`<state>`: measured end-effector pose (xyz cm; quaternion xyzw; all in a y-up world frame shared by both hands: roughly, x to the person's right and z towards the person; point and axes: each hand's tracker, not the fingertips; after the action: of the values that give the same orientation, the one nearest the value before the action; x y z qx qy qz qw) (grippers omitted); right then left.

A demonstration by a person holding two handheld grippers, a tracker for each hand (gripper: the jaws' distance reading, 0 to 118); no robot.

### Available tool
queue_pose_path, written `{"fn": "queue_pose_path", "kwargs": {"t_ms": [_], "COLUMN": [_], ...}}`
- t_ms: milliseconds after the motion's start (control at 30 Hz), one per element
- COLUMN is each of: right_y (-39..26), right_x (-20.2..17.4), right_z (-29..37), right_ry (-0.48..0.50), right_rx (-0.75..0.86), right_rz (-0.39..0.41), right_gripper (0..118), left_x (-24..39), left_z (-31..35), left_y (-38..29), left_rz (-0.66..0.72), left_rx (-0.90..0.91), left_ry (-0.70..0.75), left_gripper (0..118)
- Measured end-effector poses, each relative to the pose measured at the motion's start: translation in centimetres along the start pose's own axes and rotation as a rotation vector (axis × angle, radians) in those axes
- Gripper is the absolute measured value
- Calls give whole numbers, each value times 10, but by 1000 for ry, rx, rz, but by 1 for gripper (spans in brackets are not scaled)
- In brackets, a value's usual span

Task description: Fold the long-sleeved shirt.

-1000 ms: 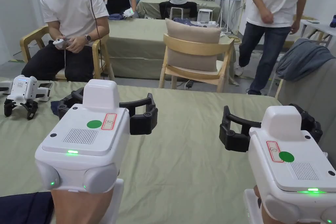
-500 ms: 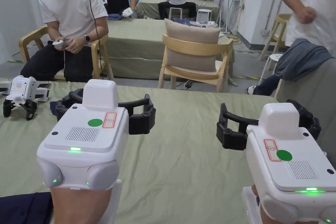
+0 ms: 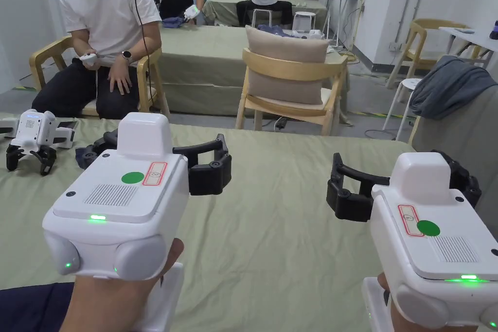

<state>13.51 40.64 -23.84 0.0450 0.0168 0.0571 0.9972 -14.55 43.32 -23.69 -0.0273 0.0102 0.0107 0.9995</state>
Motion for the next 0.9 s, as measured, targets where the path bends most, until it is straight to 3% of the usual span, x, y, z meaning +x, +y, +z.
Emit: {"fn": "queue_pose_path", "kwargs": {"t_ms": [167,300,900], "right_y": [0,0,-2], "right_x": [1,3,4], "right_z": [2,1,-2], "right_ry": [-29,-31,-26], "right_rx": [13,10,-5], "right_rz": [-5,2,-16], "right_gripper": [118,118,118], "left_x": [4,-2,-10], "left_z": [-2,-3,0], "left_y": [-1,-1,-4], "left_rz": [10,99,25], "left_rx": [-43,-70,-59], "left_ry": [51,30,83], "left_gripper": [111,111,111]}}
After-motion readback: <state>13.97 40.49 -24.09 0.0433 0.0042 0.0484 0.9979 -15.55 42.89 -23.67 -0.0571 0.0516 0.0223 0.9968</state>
